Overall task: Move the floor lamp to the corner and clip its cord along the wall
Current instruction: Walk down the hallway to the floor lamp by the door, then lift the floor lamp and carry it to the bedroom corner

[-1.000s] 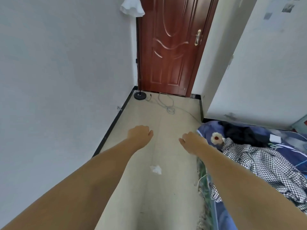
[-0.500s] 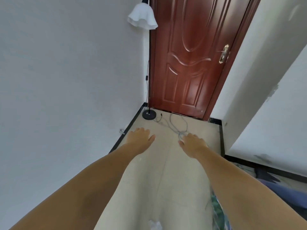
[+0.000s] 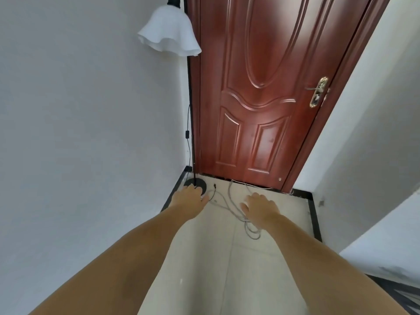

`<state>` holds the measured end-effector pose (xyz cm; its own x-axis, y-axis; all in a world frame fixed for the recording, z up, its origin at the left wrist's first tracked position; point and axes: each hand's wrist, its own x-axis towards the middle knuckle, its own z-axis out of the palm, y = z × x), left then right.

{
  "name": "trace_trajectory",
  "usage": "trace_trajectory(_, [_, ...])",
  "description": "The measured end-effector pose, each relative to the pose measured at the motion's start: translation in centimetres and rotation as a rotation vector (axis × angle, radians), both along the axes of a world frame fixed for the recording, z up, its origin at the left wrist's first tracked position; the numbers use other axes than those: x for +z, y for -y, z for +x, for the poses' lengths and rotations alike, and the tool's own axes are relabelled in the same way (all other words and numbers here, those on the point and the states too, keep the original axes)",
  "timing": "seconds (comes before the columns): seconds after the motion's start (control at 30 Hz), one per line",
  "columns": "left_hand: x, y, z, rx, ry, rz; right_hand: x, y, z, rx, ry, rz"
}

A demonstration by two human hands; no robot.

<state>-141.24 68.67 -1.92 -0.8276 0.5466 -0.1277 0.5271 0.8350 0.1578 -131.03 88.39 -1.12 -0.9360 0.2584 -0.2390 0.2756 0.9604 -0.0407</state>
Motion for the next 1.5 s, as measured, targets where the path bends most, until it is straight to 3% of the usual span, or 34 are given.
trace_trajectory(0.27, [-2.2,-11.8,-15.6,0.018,0.043,0.014,-2.3,-12.0,-15.1,-0.053,0.047,-0.013])
trace_trajectory(0.57, [-3.9,-20.0,-32.7,0.293,0.114,0.114,-3.2,-23.4,-36.2,0.089,0.096,-0.051])
trace_trajectory(0.87, [-10.3,-21.9,-46.3,0.461,0.217,0.052,-10.3,-23.8,-53.3,0.226,0.15,-0.171])
trace_trajectory(1.07, [-14.4,-21.8,-55.0,0.493,0.303,-0.023,-16.4,-23.4,-62.2,0.186,0.203,-0.332])
trace_trajectory(1.17, [-17.8,-21.8,-58.9,0.667,0.386,0.002,-19.7,-23.1,-66.4,0.187,0.186,-0.425])
trace_trajectory(1.27, [-22.6,-22.0,-62.7,0.911,0.483,0.132,-24.7,-22.4,-70.1,0.182,0.195,-0.498])
trace_trajectory(1.33, [-26.0,-22.2,-65.3,1.056,0.46,0.334,-28.7,-21.9,-71.6,0.181,0.241,-0.514])
trace_trajectory(1.43, [-29.4,-22.6,-68.4,1.087,0.347,0.684,-33.4,-21.2,-72.5,0.182,0.311,-0.547])
trace_trajectory(1.5, [-30.8,-22.6,-69.4,1.116,0.413,0.763,-35.0,-20.7,-73.1,0.146,0.307,-0.59])
